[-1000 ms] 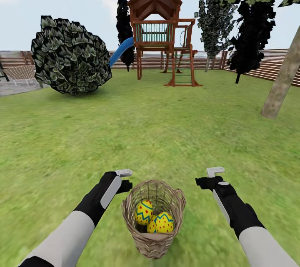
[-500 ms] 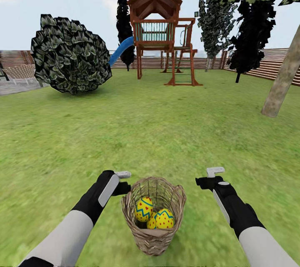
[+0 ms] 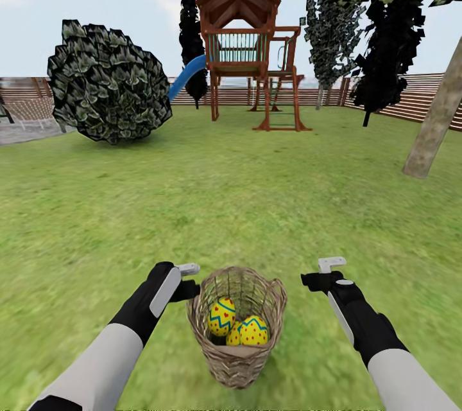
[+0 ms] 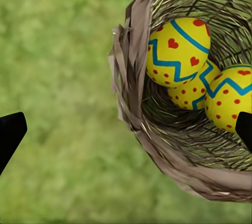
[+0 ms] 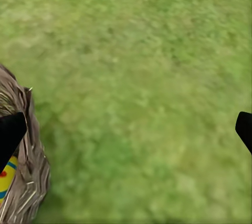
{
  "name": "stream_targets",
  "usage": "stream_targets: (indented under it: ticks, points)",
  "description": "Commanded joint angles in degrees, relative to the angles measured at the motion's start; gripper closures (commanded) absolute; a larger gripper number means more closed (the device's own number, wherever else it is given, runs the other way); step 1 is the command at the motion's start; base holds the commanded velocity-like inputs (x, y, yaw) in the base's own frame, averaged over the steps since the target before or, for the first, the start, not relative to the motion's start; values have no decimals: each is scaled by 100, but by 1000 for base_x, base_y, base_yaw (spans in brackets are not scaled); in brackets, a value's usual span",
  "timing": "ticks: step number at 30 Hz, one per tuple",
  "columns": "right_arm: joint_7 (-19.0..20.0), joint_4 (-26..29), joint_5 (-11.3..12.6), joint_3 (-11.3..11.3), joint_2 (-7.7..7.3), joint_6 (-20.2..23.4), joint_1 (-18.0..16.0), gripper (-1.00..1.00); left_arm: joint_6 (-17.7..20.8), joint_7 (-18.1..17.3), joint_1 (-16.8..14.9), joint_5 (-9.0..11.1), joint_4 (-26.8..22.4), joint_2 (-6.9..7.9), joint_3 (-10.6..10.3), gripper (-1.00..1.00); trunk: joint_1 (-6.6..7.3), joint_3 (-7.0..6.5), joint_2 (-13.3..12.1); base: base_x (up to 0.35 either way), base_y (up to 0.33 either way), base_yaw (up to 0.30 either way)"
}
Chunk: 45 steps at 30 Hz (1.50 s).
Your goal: Take the three Easter eggs out of the wicker basket on the lawn in the garden, then place them on the lawn next to a single tree (choose any tree) so that all three eggs are next to the same tree and none are left in the basket.
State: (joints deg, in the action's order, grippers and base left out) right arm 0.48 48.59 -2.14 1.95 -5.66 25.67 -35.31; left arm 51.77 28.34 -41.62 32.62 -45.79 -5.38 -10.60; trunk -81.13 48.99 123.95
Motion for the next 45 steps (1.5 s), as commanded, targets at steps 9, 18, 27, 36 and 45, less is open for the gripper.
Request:
stream_targets:
  ticks: [9,18,27,36,45]
  points:
    - [5,10,-24,16,-5,35,-3,-100,7,58,-4,58,-9,2,-13,-100,-197,168,365,0,0,0]
    - [5,10,-32,16,-5,35,-3,-100,8,65,-4,42,-20,2,-27,-100,-285,240,525,0,0,0]
    - [5,10,-41,16,-13,35,-3,-100,5,67,-4,42,43,7,-39,-100,-285,240,525,225,0,0]
    - [5,10,-43,16,-14,35,-3,-100,0,67,-4,31,-1,3,-45,-100,-285,240,525,195,0,0]
    - [5,10,-47,16,-22,35,-3,-100,2,66,-4,43,20,6,-35,-100,-461,383,846,3,0,0]
